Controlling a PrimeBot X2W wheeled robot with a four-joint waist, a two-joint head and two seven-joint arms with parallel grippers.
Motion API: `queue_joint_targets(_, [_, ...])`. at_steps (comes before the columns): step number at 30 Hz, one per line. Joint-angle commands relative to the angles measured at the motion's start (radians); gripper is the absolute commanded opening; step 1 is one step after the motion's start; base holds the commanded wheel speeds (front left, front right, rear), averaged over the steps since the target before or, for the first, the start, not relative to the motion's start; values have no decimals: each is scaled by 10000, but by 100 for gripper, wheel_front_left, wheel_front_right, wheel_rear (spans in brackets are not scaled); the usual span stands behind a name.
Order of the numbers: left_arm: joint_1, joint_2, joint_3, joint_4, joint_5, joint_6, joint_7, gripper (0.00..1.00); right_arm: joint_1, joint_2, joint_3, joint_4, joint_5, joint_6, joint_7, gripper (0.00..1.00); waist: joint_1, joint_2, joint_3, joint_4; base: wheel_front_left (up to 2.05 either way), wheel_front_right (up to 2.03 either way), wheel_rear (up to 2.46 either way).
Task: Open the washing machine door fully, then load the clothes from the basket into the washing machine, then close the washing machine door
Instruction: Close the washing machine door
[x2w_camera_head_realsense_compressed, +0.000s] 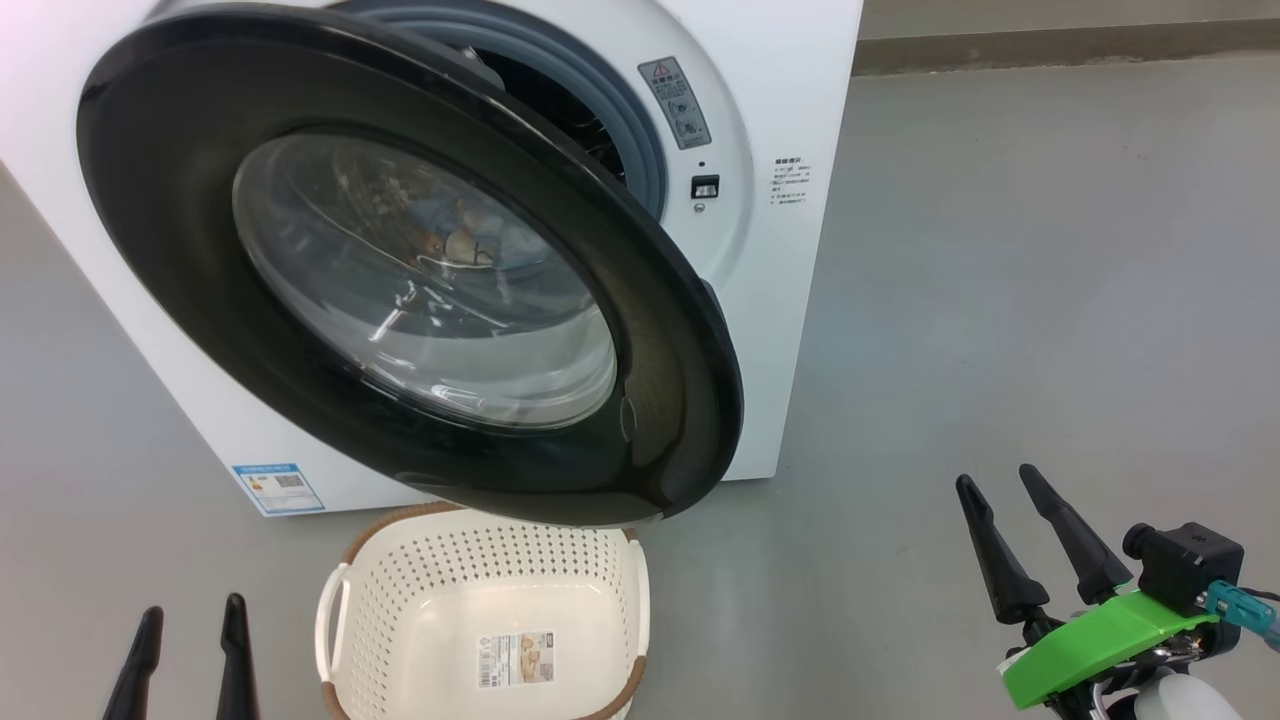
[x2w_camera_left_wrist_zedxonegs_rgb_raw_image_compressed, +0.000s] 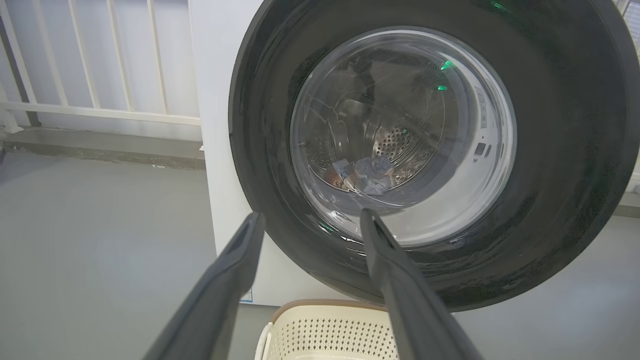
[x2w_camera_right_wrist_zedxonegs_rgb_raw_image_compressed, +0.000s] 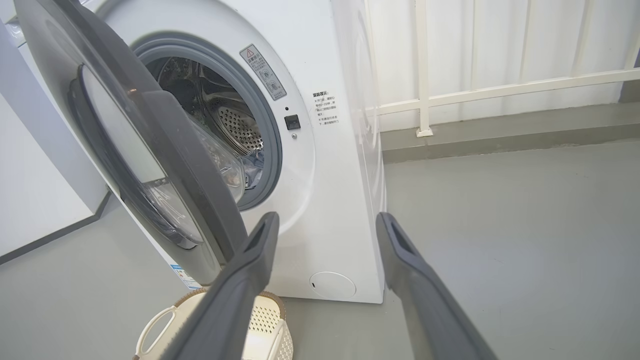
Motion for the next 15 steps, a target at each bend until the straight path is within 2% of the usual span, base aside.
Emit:
queue_joint_targets(1, [-291, 70, 356, -265, 167, -75, -121, 100, -49, -145, 143, -280, -82, 16, -49, 100, 0, 0, 0, 1, 0, 0, 0])
queue_joint_targets(15, [-322, -200, 460, -235, 420, -232, -121, 100, 3, -146, 137, -321, -107, 16, -49, 100, 0, 0, 7, 22, 0, 0, 0])
